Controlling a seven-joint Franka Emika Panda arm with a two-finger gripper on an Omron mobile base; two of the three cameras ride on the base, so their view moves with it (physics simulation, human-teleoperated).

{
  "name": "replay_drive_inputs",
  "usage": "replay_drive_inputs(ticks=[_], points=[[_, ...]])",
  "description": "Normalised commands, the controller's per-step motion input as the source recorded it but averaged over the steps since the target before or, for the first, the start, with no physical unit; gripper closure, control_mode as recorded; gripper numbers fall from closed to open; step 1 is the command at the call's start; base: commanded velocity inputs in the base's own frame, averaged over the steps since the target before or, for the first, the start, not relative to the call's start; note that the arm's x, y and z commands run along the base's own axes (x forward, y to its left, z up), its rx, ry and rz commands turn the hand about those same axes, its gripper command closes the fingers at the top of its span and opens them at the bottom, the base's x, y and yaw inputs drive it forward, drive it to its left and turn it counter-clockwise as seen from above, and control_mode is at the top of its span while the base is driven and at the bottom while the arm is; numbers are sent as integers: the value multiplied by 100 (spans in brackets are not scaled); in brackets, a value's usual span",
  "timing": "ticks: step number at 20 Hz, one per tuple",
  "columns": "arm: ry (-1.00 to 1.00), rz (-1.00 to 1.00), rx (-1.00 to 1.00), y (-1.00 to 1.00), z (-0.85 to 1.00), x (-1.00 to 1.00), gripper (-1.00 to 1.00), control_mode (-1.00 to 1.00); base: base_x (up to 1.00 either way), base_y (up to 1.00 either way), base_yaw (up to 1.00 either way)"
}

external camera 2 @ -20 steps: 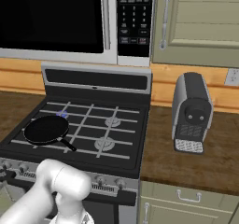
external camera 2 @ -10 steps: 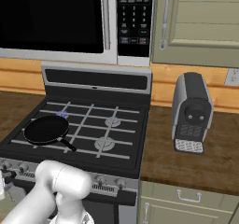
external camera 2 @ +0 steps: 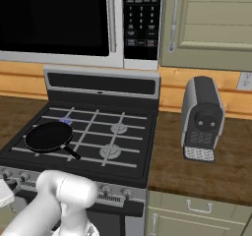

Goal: Turn off the rear left burner of the stove.

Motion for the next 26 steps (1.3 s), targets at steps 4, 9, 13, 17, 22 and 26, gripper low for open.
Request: replay_drive_inputs(ticks=[4,9,13,17,22,26], points=[[12,23,-1,0,-1,1,-100,-100,0,0,0],[-5,14,6,-13,0,0,-100,-100,0,0,0],[-7,0,6,-7,0,0,-100,-100,0,0,0],[-1,0,5,-11,1,10,-100,-100,0,0,0],[0,0,0,0,0,4,-100,-100,0,0,0],[1,6,-2,12,0,2,-100,-100,0,0,0]])
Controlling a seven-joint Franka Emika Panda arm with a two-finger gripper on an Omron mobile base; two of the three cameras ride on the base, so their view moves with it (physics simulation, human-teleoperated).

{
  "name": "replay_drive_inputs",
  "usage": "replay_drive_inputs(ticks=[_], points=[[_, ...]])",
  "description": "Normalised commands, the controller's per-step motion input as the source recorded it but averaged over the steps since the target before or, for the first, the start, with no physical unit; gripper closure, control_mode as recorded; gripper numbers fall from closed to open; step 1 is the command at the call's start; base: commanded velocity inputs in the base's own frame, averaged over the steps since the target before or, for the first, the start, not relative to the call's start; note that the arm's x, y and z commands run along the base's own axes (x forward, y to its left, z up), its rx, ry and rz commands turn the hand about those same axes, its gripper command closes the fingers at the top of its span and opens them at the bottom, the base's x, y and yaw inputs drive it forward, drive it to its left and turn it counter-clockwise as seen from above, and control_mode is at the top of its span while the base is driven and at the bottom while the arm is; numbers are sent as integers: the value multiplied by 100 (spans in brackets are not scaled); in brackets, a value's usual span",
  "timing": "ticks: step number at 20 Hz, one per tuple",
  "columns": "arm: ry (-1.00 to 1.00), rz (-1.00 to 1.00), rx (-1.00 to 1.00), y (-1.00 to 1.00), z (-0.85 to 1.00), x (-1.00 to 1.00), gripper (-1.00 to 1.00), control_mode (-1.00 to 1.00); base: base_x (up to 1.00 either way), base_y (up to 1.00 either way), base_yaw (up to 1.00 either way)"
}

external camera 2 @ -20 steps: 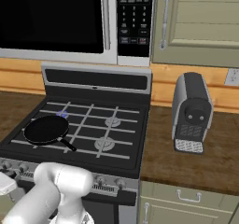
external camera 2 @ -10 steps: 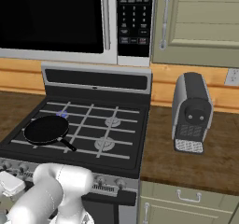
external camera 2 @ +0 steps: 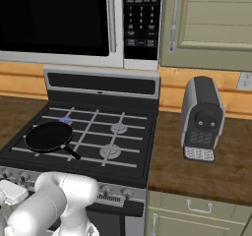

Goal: Turn off the rear left burner of the stove.

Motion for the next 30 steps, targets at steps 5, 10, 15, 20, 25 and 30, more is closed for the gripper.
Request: replay_drive_inputs(ticks=[5,10,15,20,25,30], points=[[0,10,-3,10,0,10,-100,-100,0,0,0],[-1,7,0,1,0,8,-100,-100,0,0,0],[-4,0,0,-6,0,-4,-100,-100,0,0,0],[0,0,0,0,0,0,-100,-100,0,0,0],[0,0,0,0,0,0,100,-100,0,0,0],[0,0,0,0,0,0,100,-100,0,0,0]])
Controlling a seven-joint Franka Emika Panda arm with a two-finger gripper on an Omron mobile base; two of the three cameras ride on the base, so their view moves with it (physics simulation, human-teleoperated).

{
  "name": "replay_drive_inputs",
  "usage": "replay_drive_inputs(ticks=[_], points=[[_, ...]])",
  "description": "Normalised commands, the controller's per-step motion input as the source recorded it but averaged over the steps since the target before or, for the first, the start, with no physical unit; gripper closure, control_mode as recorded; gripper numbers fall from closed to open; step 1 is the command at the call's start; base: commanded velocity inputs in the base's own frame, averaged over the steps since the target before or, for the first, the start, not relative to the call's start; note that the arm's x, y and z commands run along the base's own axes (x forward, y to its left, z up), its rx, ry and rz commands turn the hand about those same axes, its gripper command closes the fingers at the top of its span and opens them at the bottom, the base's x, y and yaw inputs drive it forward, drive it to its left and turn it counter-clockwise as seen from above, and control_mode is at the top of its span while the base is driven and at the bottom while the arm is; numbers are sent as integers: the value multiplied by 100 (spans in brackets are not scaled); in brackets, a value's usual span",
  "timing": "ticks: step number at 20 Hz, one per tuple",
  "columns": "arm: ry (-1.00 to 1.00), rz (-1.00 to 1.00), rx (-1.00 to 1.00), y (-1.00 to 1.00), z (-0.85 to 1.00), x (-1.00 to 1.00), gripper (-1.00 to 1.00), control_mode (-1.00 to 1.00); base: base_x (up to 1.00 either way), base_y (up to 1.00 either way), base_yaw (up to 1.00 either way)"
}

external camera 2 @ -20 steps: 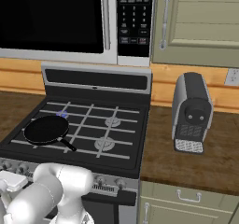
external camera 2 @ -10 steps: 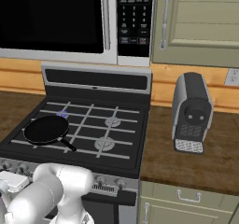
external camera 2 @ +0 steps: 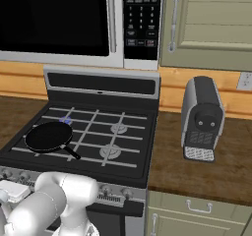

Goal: Turn off the rear left burner of the stove.

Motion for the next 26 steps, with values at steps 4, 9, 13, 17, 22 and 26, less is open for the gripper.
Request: replay_drive_inputs(ticks=[4,9,13,17,22,26], points=[[0,0,13,0,0,0,100,-100,0,0,0],[0,-7,23,-1,0,6,100,-100,0,0,0],[0,-12,33,-12,0,7,100,-100,0,0,0],[0,-12,35,-19,0,15,100,-100,0,0,0],[-1,-9,37,-36,0,14,100,-100,0,0,0],[-4,-10,40,-38,0,14,100,-100,0,0,0]])
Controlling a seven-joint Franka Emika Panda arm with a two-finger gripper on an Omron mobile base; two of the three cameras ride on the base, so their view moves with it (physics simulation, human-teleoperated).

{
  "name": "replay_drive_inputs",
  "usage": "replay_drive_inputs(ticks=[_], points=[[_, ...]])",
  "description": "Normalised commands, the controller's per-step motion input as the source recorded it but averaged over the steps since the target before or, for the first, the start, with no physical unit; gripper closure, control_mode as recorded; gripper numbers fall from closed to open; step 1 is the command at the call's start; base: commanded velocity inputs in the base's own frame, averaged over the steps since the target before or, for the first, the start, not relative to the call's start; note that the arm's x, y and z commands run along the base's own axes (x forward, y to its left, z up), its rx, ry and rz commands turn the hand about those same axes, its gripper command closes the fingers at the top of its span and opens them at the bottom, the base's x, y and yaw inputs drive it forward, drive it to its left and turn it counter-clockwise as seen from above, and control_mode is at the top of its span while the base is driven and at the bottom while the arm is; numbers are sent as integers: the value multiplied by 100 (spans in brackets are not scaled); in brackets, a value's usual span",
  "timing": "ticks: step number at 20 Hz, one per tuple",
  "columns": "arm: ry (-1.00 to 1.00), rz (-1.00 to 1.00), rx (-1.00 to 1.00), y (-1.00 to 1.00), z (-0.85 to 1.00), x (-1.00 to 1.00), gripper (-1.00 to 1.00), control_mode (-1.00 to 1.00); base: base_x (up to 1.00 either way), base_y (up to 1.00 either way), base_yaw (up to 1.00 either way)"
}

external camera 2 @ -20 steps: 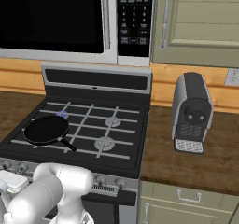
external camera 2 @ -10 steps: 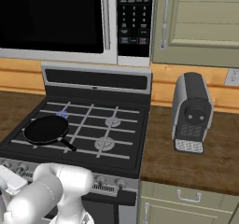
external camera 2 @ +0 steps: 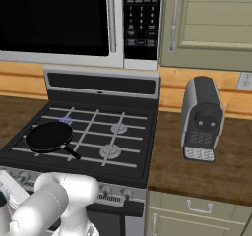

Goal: Turn off the rear left burner of the stove.

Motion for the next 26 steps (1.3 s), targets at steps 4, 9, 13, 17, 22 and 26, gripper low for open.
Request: replay_drive_inputs(ticks=[4,9,13,17,22,26], points=[[-7,-11,45,-41,0,14,100,-100,0,0,0],[-8,-13,47,-35,0,18,100,-100,0,0,0],[-9,-14,54,-38,0,17,100,-100,0,0,0],[-10,-14,59,-43,0,12,100,-100,0,0,0],[-12,-14,62,-45,0,8,100,-100,0,0,0],[-14,-13,65,-49,0,2,100,-100,0,0,0]])
